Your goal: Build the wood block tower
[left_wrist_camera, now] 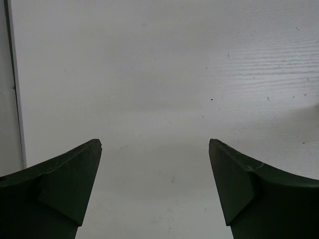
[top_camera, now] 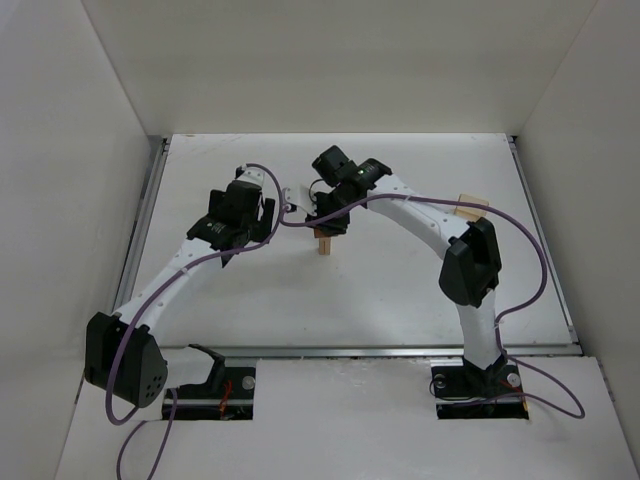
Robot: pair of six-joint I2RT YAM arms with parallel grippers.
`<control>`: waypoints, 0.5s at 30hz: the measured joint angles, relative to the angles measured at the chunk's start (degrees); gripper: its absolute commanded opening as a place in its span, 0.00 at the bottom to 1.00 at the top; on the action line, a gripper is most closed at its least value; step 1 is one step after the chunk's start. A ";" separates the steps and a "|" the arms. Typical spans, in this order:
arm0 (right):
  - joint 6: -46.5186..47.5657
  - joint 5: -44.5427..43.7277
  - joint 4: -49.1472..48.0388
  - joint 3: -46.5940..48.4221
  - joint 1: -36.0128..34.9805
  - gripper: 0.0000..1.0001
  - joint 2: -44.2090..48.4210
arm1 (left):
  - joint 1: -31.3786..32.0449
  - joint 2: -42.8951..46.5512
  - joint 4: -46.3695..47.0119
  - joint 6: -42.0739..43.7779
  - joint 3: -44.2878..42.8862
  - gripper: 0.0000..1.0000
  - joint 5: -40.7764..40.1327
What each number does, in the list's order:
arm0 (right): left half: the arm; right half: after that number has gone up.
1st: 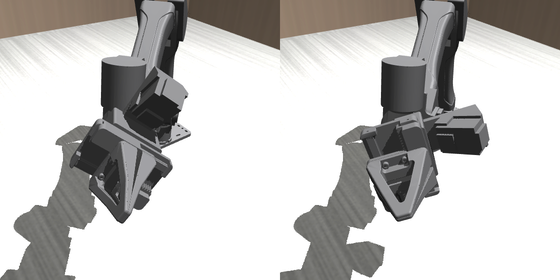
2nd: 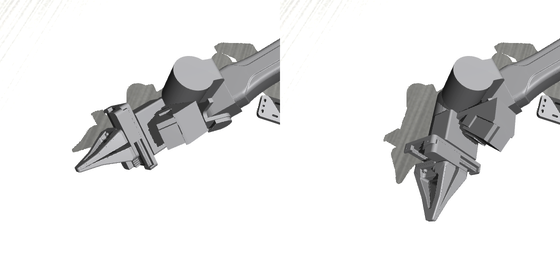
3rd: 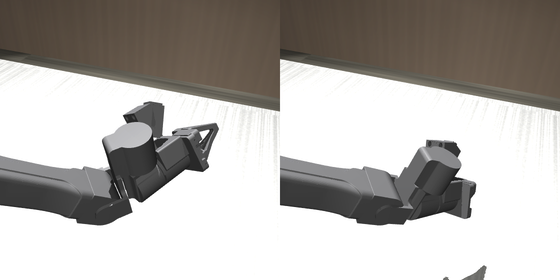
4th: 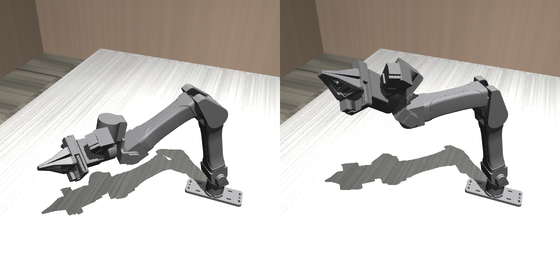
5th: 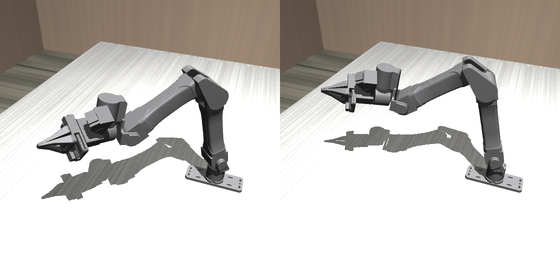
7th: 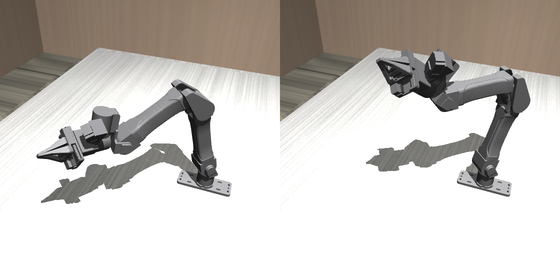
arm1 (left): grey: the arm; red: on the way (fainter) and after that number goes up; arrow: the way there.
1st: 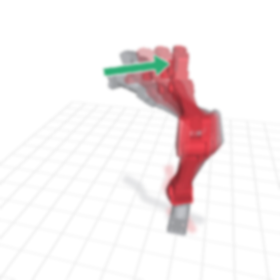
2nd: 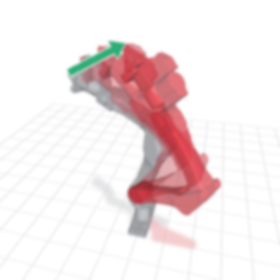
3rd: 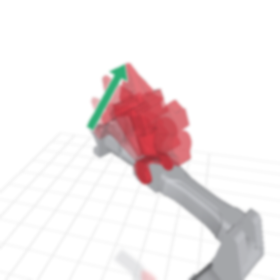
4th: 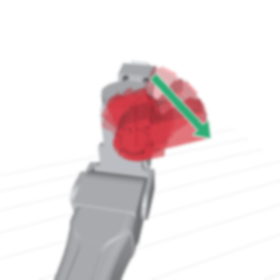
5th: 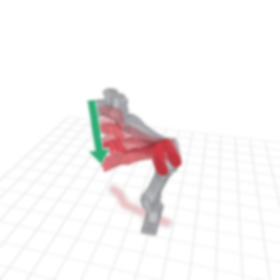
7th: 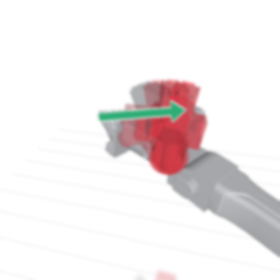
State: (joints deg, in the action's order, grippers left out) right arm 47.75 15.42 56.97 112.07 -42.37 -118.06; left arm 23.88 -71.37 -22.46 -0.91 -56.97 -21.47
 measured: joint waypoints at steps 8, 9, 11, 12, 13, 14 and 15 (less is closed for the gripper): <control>-0.20 -0.42 -0.17 0.02 0.00 0.02 -0.33 | 0.00 0.00 0.00 0.00 0.26 0.87 0.02; -0.22 -0.46 -0.17 0.09 0.00 0.02 -0.35 | 0.00 0.00 -0.02 0.00 0.26 0.87 0.02; -0.20 -0.59 -0.20 0.33 0.00 0.02 -0.48 | 0.00 0.00 0.00 0.00 0.26 0.87 0.02; -0.22 -0.63 -0.26 0.39 -0.02 0.02 -0.50 | 0.00 0.00 0.00 0.00 0.26 0.87 0.02; -0.20 -0.66 -0.26 0.39 -0.02 0.02 -0.50 | 0.00 0.00 0.00 0.00 0.26 0.87 0.02; -0.22 -0.68 -0.28 0.39 -0.02 0.02 -0.50 | 0.00 0.00 0.00 0.00 0.26 0.87 0.02; -0.22 -0.68 -0.31 0.39 -0.02 0.02 -0.50 | 0.00 0.00 0.00 0.00 0.26 0.87 0.02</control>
State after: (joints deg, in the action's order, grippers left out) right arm 47.53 14.74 56.66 112.46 -42.39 -118.56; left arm 23.88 -71.37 -22.46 -0.91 -56.71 -21.45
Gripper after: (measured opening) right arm 0.406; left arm 0.869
